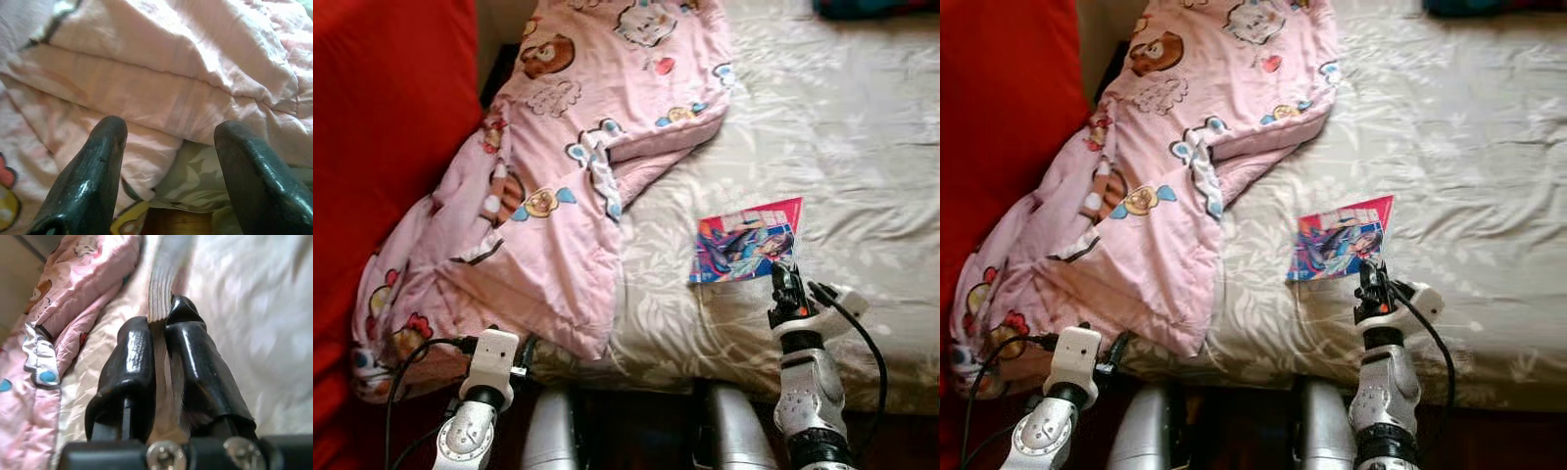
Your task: Clean up the room
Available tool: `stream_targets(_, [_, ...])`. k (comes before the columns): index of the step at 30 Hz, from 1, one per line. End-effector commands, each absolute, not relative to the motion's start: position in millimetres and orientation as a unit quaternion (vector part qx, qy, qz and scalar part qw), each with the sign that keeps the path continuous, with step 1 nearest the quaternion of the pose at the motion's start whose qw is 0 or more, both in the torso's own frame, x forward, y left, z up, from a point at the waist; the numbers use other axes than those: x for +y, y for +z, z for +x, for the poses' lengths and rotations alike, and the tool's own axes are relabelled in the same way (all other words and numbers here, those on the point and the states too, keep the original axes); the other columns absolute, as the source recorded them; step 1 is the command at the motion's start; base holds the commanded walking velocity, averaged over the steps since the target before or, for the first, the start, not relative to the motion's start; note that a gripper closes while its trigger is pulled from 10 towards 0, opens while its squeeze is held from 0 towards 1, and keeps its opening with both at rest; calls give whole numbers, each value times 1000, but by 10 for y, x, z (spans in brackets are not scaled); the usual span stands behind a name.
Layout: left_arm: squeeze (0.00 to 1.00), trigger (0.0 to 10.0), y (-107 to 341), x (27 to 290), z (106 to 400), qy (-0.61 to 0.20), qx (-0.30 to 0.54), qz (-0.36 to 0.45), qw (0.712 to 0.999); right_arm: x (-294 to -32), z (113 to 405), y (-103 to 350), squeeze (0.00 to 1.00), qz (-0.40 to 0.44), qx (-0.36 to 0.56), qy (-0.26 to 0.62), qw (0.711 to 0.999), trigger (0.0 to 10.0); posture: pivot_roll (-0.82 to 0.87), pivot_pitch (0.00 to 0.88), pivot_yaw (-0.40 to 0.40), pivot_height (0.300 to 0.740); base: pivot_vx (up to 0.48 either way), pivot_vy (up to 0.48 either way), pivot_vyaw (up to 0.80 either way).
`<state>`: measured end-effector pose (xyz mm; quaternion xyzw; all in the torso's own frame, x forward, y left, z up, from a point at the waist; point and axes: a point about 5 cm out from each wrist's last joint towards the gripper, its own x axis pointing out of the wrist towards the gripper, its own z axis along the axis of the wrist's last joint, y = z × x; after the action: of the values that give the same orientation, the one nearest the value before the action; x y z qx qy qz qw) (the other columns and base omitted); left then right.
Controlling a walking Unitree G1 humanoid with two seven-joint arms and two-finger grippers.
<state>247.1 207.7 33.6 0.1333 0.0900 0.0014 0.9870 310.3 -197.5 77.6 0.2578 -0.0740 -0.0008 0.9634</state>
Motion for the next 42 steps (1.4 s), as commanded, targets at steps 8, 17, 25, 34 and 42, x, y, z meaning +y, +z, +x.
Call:
stream_targets(8, [0, 10000, -6, 2141, 2301, 53, 152, 84, 983, -1941, 3163, 1033, 0, 171, -107, 16, 979, 10000, -56, 150, -13, 686, 0, 0, 0])
stream_targets(17, [0, 10000, -254, 2159, 2169, 70, 201, 62, 975, -1908, 3132, 953, 0, 161, -80, 11, 984, 10000, -59, 135, -38, 740, 0, 0, 0])
stream_targets(25, [0, 10000, -451, 2147, 2037, 74, 257, 31, 963, -1891, 3091, 817, 0, 149, -49, 8, 988, 10000, -62, 112, -47, 740, 0, 0, 0])
stream_targets(34, [0, 10000, -587, 2112, 1984, 64, 306, 13, 950, -1883, 3078, 731, 0, 131, -30, 9, 991, 10000, -77, 68, -41, 740, 0, 0, 0])
stream_targets(42, [0, 10000, -639, 2022, 2005, 51, 334, 13, 941, -1869, 3077, 641, 0, 110, -9, 11, 994, 10000, -82, 1, -54, 740, 0, 0, 0])
